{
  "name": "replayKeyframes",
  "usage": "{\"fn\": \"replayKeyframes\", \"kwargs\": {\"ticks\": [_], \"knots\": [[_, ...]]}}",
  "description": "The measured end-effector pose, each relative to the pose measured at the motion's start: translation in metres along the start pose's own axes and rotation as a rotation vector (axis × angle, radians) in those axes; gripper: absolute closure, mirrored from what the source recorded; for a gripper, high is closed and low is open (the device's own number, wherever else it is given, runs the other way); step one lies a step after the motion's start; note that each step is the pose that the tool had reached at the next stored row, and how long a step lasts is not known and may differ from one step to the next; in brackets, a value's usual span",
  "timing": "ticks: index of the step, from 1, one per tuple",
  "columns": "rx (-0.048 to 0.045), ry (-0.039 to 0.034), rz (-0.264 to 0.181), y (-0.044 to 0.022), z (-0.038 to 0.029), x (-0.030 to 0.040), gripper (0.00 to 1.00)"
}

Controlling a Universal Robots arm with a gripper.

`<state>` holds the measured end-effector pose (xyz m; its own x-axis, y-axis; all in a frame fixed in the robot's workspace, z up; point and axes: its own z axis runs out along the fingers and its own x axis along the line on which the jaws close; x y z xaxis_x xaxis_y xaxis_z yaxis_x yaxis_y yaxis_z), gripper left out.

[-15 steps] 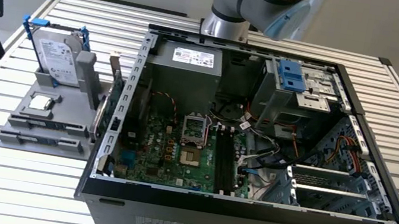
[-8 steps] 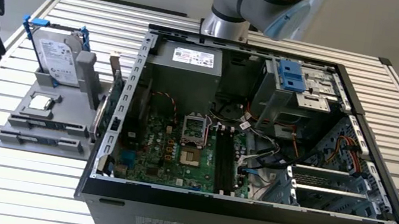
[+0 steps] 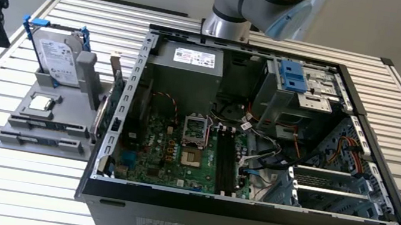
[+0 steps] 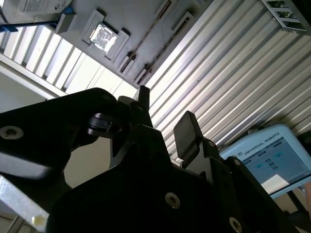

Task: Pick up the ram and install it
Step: 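Pick up the ram and move it above insertion slot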

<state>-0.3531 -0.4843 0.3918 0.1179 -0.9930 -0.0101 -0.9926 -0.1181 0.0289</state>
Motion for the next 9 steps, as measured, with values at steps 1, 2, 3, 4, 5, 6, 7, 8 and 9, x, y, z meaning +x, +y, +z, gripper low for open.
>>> {"fn": "replayKeyframes", "kwargs": {"ticks": [1,2,3,4,5,6,7,8,9], "knots": [[0.0000,0.0000,0.000,0.0000,0.0000,0.0000,0.00],[0.0000,0.0000,0.000,0.0000,0.0000,0.0000,0.00],[0.0001,-0.0001,0.003,0.0000,0.0001,0.0000,0.00],[0.0003,-0.0004,0.011,-0.0001,0.0003,-0.0001,0.00],[0.0004,-0.0007,0.021,-0.0003,0.0005,-0.0002,0.00],[0.0004,-0.0009,0.032,-0.0004,0.0006,-0.0004,0.00],[0.0005,-0.0013,0.042,-0.0006,0.0009,-0.0005,0.00],[0.0006,-0.0015,0.051,-0.0007,0.0011,-0.0007,0.00],[0.0007,-0.0017,0.059,-0.0009,0.0014,-0.0009,0.00]]}}
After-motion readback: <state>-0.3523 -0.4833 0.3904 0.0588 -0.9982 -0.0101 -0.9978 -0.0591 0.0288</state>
